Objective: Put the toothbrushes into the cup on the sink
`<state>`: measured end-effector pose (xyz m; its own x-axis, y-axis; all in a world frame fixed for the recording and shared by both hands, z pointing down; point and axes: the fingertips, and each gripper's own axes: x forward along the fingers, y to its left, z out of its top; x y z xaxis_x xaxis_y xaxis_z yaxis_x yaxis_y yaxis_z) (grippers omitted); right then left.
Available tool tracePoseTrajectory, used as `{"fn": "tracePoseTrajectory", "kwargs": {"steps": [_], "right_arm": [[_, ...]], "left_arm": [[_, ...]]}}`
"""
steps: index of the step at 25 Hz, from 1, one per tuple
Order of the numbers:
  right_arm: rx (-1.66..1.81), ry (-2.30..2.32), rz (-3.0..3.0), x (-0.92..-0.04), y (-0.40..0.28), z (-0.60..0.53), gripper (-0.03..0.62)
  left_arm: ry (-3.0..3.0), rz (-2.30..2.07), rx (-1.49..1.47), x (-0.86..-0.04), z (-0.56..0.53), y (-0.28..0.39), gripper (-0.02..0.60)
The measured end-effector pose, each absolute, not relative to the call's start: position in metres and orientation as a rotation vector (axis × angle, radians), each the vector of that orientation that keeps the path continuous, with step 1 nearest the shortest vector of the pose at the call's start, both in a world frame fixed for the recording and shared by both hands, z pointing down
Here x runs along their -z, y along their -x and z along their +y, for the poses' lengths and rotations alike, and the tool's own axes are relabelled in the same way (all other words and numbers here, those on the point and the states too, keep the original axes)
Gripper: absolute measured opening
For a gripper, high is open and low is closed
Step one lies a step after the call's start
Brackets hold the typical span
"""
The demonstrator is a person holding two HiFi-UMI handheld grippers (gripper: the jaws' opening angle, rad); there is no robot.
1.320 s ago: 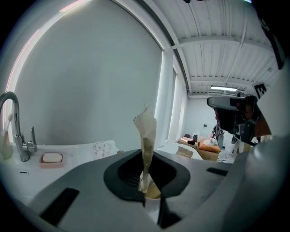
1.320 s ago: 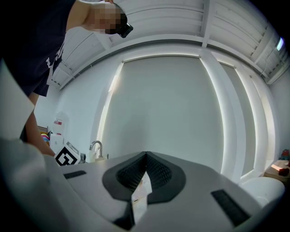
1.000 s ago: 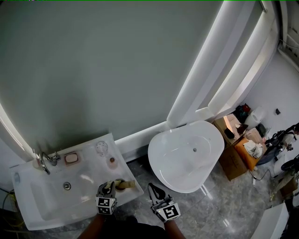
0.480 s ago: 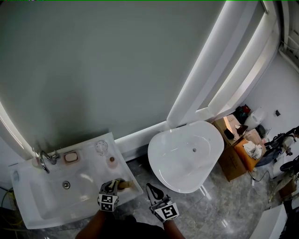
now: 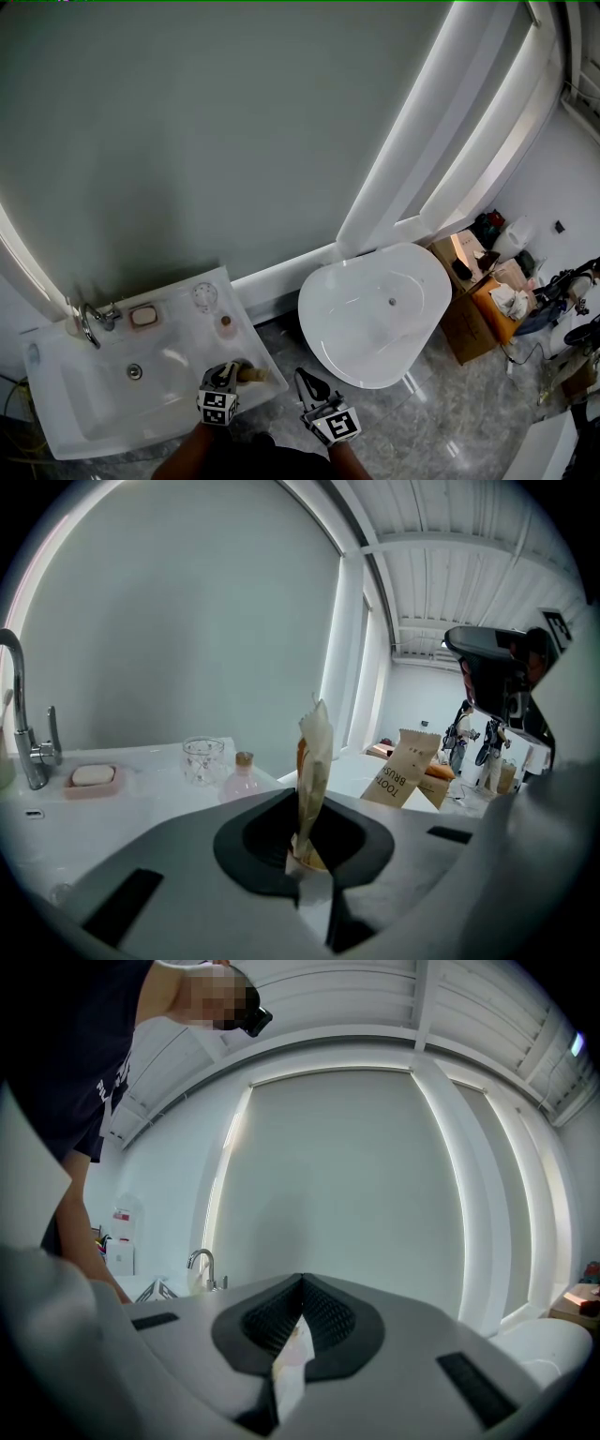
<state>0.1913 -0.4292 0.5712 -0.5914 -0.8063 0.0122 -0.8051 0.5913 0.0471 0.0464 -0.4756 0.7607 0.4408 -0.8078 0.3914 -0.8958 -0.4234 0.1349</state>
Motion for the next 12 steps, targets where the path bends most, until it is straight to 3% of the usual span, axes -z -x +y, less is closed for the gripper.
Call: {"fn": "tracePoseTrajectory", "kwargs": {"steps": [10,12], "right_arm": [[0.069,-1.373,-2.784,-0.580,-0.188,-0.431,0.028],[0.067,-1.369,-2.787,-0.580,-0.187,-0.432,0.028]], "left_arm": [[-2.452,-1.459,-0.168,-0.714,-0.467,-0.048,0.044],[-2.460,-1.462,-0.134,-0.704,-0.467,-0.047,0.080]]}}
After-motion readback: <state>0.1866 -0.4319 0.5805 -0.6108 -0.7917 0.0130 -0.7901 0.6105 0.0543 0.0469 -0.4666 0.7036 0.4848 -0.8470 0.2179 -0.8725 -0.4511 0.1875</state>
